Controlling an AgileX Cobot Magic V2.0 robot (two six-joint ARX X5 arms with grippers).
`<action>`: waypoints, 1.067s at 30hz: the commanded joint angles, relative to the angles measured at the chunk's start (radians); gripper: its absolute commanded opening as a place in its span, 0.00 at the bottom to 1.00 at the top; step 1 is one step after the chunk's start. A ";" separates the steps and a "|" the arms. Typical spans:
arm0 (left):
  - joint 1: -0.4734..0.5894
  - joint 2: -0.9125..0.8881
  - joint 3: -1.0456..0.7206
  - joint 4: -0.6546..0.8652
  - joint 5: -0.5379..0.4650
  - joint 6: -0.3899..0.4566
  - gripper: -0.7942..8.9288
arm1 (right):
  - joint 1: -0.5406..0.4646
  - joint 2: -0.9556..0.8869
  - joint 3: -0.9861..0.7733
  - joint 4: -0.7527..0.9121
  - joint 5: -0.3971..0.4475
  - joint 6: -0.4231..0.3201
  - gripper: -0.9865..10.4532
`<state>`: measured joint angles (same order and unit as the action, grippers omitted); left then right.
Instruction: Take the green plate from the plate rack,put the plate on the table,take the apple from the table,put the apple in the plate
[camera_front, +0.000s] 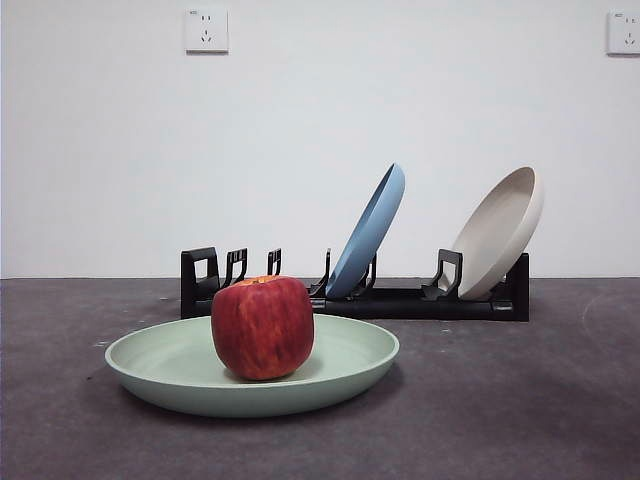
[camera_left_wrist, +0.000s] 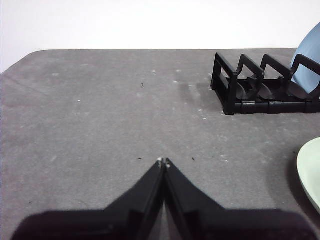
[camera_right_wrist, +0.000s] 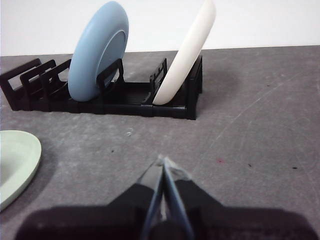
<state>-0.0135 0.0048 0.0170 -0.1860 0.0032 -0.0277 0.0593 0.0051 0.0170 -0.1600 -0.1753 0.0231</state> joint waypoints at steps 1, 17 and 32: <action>0.003 -0.003 -0.013 0.002 -0.001 -0.006 0.08 | 0.000 -0.004 -0.011 -0.013 -0.002 0.032 0.09; 0.003 -0.003 -0.013 0.002 -0.001 -0.006 0.08 | 0.001 -0.003 -0.011 -0.007 -0.002 0.084 0.09; 0.003 -0.003 -0.013 0.002 -0.001 -0.006 0.08 | 0.000 -0.003 -0.011 -0.007 -0.002 0.084 0.09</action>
<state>-0.0135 0.0048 0.0170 -0.1860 0.0032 -0.0277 0.0593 0.0040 0.0170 -0.1593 -0.1757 0.0948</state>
